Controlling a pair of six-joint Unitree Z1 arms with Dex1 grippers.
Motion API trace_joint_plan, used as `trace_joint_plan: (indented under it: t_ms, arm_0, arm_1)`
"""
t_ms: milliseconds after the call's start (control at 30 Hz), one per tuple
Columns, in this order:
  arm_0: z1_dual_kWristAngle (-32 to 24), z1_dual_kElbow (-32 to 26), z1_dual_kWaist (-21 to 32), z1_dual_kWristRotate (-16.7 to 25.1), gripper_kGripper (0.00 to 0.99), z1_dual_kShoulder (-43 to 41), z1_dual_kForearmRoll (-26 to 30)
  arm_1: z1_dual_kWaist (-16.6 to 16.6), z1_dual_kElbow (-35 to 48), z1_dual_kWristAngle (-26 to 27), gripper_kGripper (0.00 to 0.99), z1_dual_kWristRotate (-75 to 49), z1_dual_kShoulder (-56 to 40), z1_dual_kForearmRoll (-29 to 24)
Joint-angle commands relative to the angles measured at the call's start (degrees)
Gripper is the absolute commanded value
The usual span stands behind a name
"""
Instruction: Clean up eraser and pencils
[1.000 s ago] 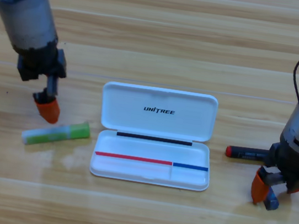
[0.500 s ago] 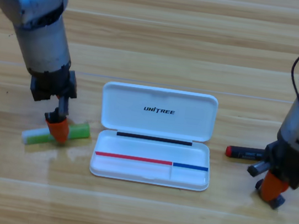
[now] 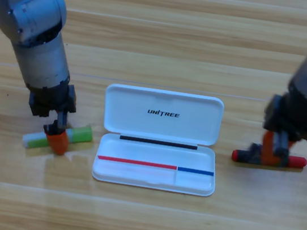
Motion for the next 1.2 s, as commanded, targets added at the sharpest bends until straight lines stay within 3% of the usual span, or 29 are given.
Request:
trace_joint_plan:
  t_ms: [33,167,267,333,367,400,567,967,1200]
  arm_0:
    - [-0.64,1.37,-0.64,-0.01,0.773,2.59,-0.58]
    - [-0.64,1.46,-0.64,1.05,0.634,3.29,-0.49]
    - [-0.9,1.37,-0.64,2.28,0.446,4.0,-0.14]
    - [-1.17,1.02,-0.64,3.33,0.25,4.44,0.47]
    - [-0.99,0.32,-0.55,3.25,0.066,4.79,1.18]
    - [-0.64,-0.03,-0.55,2.98,0.0,4.7,1.35]
    - [1.12,-0.12,-0.55,2.54,0.0,3.2,1.88]
    - [5.34,-5.74,-1.08,2.19,0.0,-6.9,11.72]
    - [5.51,-6.36,-1.43,2.19,0.0,-9.19,13.48]
  arm_1:
    - [5.86,-5.03,1.35,0.0,-4.61,9.52,1.64]
    - [7.35,-7.58,2.49,0.0,-7.24,12.86,1.73]
    - [7.88,-9.42,2.49,0.0,-7.6,14.7,1.73]
    - [8.05,-10.74,2.49,0.0,-7.6,15.84,1.73]
    - [8.05,-11.27,2.49,0.0,-7.6,16.28,1.73]
    - [8.05,-11.88,2.49,0.0,-7.6,16.9,1.73]
    - [8.05,-14.35,2.49,0.0,-7.42,19.36,1.73]
    - [8.05,-16.72,2.23,0.0,-6.45,23.05,1.73]
    - [8.05,-16.45,2.32,0.0,-5.13,22.08,2.52]
